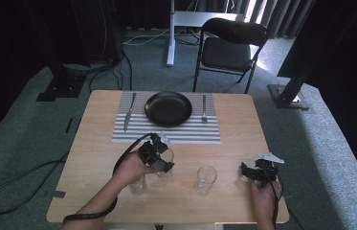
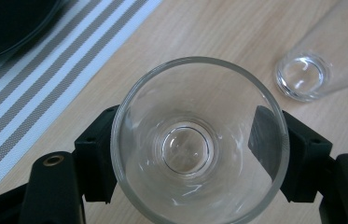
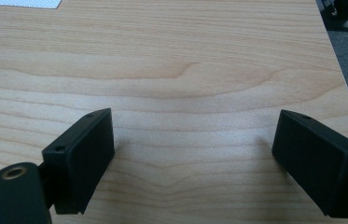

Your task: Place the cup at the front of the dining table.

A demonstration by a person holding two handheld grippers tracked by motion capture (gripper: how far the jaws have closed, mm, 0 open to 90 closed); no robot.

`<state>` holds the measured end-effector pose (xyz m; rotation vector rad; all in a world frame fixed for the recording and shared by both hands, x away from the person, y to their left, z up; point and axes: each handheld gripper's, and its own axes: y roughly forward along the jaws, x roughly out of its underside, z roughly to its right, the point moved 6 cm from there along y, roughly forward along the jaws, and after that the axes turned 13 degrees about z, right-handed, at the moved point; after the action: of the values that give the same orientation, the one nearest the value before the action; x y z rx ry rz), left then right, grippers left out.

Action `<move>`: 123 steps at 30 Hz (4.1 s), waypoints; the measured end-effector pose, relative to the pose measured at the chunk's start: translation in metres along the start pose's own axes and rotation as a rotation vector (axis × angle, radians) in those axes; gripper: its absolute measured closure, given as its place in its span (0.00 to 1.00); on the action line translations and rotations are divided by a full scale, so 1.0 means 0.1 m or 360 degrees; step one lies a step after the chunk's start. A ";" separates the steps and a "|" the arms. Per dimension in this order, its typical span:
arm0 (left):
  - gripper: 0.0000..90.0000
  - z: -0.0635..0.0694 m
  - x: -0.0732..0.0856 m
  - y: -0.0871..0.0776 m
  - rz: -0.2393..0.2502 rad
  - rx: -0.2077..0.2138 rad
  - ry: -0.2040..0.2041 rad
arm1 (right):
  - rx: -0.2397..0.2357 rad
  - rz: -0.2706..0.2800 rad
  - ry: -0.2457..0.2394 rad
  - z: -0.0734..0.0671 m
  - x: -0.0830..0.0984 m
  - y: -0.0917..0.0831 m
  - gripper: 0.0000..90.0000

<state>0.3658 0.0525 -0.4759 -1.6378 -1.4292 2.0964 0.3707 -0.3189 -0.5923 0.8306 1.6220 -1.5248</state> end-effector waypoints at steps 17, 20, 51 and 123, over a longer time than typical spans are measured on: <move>0.32 -0.38 0.04 -0.03 0.0014 -0.0127 -0.0128 | 0.0000 0.0000 0.0003 0.00 0.00 0.00 0.14; 0.32 -0.47 0.06 -0.04 0.0011 -0.0155 -0.0156 | -0.0001 0.0003 -0.0005 0.00 0.00 0.00 0.14; 0.32 -1.29 -0.06 -0.15 0.0089 -0.0375 -0.0383 | 0.0004 0.0000 0.0004 0.00 0.00 0.00 0.14; 0.20 -1.77 0.26 0.33 0.0092 -0.0506 -0.0498 | 0.0008 0.0001 0.0002 0.00 0.00 0.00 0.14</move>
<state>0.5124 0.1546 -0.5115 -1.5092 -1.9190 2.3383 0.3701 -0.3192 -0.5923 0.8348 1.6198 -1.5287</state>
